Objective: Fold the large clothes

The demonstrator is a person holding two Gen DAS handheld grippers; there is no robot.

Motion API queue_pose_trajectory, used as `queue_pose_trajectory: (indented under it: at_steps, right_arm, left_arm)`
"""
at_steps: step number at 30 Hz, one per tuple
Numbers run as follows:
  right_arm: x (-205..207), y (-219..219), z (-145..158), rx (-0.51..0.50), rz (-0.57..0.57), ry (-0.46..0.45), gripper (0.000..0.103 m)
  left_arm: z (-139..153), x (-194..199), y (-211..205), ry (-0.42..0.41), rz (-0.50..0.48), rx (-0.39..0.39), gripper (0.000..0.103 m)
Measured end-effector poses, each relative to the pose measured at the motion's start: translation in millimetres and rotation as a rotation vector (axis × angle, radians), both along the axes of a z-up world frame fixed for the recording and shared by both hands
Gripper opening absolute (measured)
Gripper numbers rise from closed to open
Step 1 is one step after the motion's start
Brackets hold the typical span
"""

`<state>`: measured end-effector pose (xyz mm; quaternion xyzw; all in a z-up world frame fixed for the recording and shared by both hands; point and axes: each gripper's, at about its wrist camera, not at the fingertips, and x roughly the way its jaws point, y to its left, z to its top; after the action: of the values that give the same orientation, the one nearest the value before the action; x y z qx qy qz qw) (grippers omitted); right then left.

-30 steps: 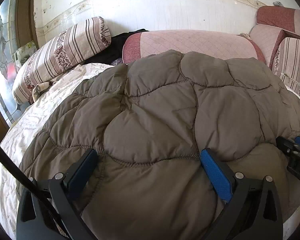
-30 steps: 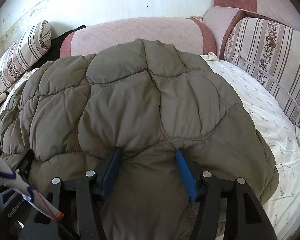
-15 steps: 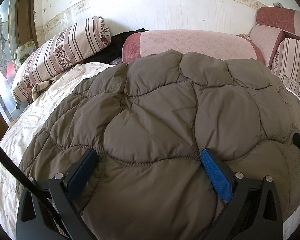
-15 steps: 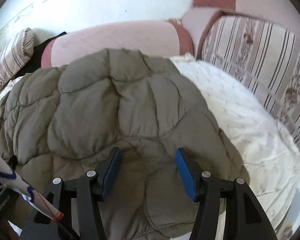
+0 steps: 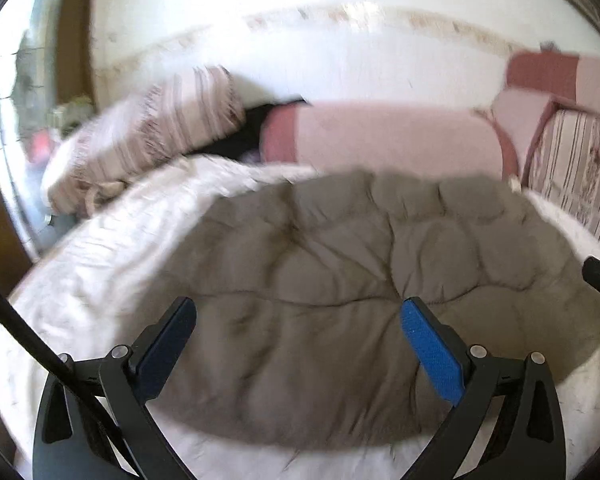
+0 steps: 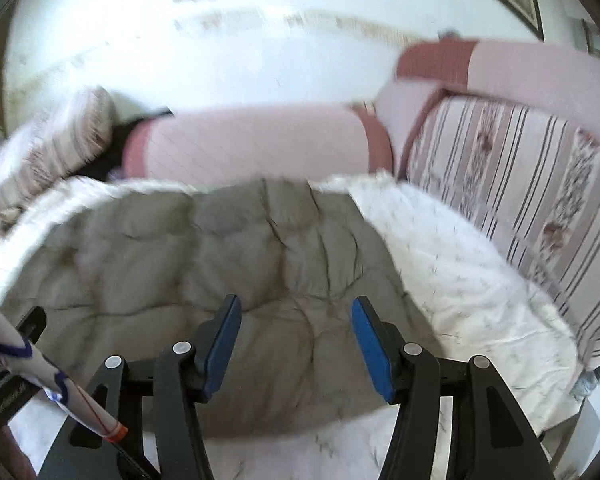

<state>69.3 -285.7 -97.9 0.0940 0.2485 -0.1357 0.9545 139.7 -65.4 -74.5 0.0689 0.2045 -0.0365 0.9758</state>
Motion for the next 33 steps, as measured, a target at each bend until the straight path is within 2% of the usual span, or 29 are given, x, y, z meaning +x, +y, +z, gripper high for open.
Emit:
queue_pose_trajectory:
  at_steps: [2, 3, 6, 9, 11, 15, 18, 25, 33]
  right_arm:
    - [-43.5, 12.8, 26.8, 0.001, 0.043, -0.073, 0.075]
    - [-58.5, 15.3, 35.7, 0.0, 0.059, -0.102, 0.078]
    - [-111.6, 29.3, 74.8, -0.033, 0.122, -0.196, 0.081]
    - [-155.7, 34.2, 107.6, -0.026, 0.143, -0.281, 0.087]
    - [-179.3, 36.7, 121.2, -0.022, 0.144, -0.33, 0.095]
    - [-212.3, 49.7, 129.8, -0.019, 0.145, -0.349, 0.098]
    - [-222.7, 62.3, 122.2, -0.019, 0.154, -0.325, 0.099]
    - [-228.0, 77.2, 110.5, -0.04, 0.17, -0.295, 0.1]
    - [-219.6, 69.3, 105.0, -0.016, 0.144, -0.286, 0.101]
  left_arm:
    - [25.5, -36.1, 27.0, -0.033, -0.016, -0.076, 0.103]
    - [32.9, -48.6, 36.0, -0.052, -0.007, -0.083, 0.103]
    - [63.5, -104.3, 63.5, -0.116, 0.003, -0.062, 0.103]
    - [89.4, -149.7, 82.1, -0.169, 0.004, -0.03, 0.103]
    - [103.6, -177.0, 95.0, -0.197, 0.004, -0.038, 0.103]
    - [119.5, -218.3, 114.5, -0.223, -0.006, -0.068, 0.103]
    - [118.1, -232.0, 118.3, -0.202, -0.016, -0.052, 0.103]
    - [106.2, -225.9, 111.8, -0.127, 0.003, -0.025, 0.103]
    - [101.4, -219.7, 107.8, -0.141, 0.039, -0.023, 0.103]
